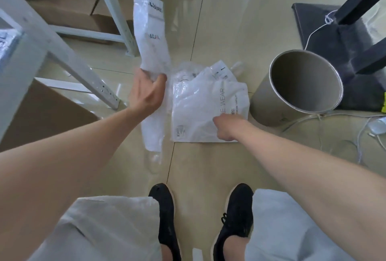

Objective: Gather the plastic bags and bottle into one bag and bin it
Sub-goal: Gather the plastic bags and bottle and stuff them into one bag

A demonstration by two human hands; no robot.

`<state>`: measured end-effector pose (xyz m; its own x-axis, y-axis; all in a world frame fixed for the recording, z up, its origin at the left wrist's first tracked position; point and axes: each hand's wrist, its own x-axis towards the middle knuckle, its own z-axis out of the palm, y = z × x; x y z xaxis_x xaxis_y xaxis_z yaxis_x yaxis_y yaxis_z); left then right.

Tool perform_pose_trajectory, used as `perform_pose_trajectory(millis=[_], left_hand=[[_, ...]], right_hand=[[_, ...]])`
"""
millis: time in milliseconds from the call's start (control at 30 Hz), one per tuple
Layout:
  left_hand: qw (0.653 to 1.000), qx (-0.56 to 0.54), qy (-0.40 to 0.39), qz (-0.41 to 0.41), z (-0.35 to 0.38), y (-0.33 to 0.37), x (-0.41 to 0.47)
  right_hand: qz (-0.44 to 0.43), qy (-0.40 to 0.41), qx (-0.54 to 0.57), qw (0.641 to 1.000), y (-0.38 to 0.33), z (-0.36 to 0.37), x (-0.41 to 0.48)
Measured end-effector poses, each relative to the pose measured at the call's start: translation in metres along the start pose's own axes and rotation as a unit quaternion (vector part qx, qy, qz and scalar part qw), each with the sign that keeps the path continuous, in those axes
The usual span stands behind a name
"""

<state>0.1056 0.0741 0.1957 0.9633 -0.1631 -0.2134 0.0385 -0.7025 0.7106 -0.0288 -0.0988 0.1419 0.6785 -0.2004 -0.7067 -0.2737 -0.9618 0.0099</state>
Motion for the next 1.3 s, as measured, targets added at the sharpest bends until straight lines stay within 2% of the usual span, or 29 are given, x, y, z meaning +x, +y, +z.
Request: perform_pose_trajectory(millis=[100,200,267,333,433,533,600,733,767,800,833,933,1000,1133,1233,1300], left_hand=[[0.999,0.019,-0.032,0.006,0.0,-0.013,0.003],[0.998,0.054,-0.03,-0.006,0.013,-0.031,0.007],[0.998,0.065,-0.014,-0.01,0.023,-0.048,0.011],[0.997,0.07,0.001,-0.015,0.031,-0.066,0.019],[0.997,0.07,0.011,-0.031,0.04,-0.085,0.029],[0.998,0.052,0.016,-0.015,0.049,-0.099,0.031],[0.998,0.059,0.015,0.001,0.056,-0.106,0.029],[0.998,0.059,-0.007,0.004,0.069,-0.113,0.028],[0.998,0.055,-0.016,0.007,0.07,-0.112,0.028],[0.998,0.05,-0.027,0.005,0.071,-0.112,0.028],[0.998,0.042,-0.042,0.001,0.071,-0.11,0.028],[0.996,0.009,-0.093,-0.011,0.068,-0.1,0.023],[0.992,-0.017,-0.125,-0.006,0.059,-0.091,0.019],[0.988,-0.068,-0.135,-0.036,0.036,-0.065,0.016],[0.986,-0.11,-0.103,-0.07,0.019,-0.042,0.009],[0.978,-0.149,-0.089,-0.113,0.006,-0.032,0.006]], right_hand=[[-0.018,-0.006,-0.034,0.999,-0.015,0.009,0.012],[-0.017,-0.001,-0.056,0.998,-0.017,0.029,0.039],[0.035,0.015,-0.001,0.999,-0.008,0.043,0.061],[0.134,0.054,0.133,0.981,0.009,0.054,0.084],[0.277,0.121,0.313,0.901,0.038,0.065,0.117],[0.344,0.163,0.39,0.839,0.063,0.073,0.14],[0.356,0.162,0.464,0.795,0.075,0.079,0.15],[0.311,0.134,0.669,0.662,0.098,0.089,0.158],[0.306,0.139,0.681,0.65,0.1,0.09,0.157],[0.304,0.151,0.681,0.649,0.101,0.091,0.155],[0.308,0.162,0.662,0.663,0.101,0.09,0.151],[0.292,0.167,0.583,0.74,0.101,0.083,0.135],[0.228,0.117,0.553,0.793,0.094,0.061,0.12],[0.112,0.058,0.56,0.818,0.069,0.0,0.093],[0.071,0.084,0.554,0.825,0.036,-0.052,0.071],[0.036,0.138,0.488,0.861,0.006,-0.08,0.044]])
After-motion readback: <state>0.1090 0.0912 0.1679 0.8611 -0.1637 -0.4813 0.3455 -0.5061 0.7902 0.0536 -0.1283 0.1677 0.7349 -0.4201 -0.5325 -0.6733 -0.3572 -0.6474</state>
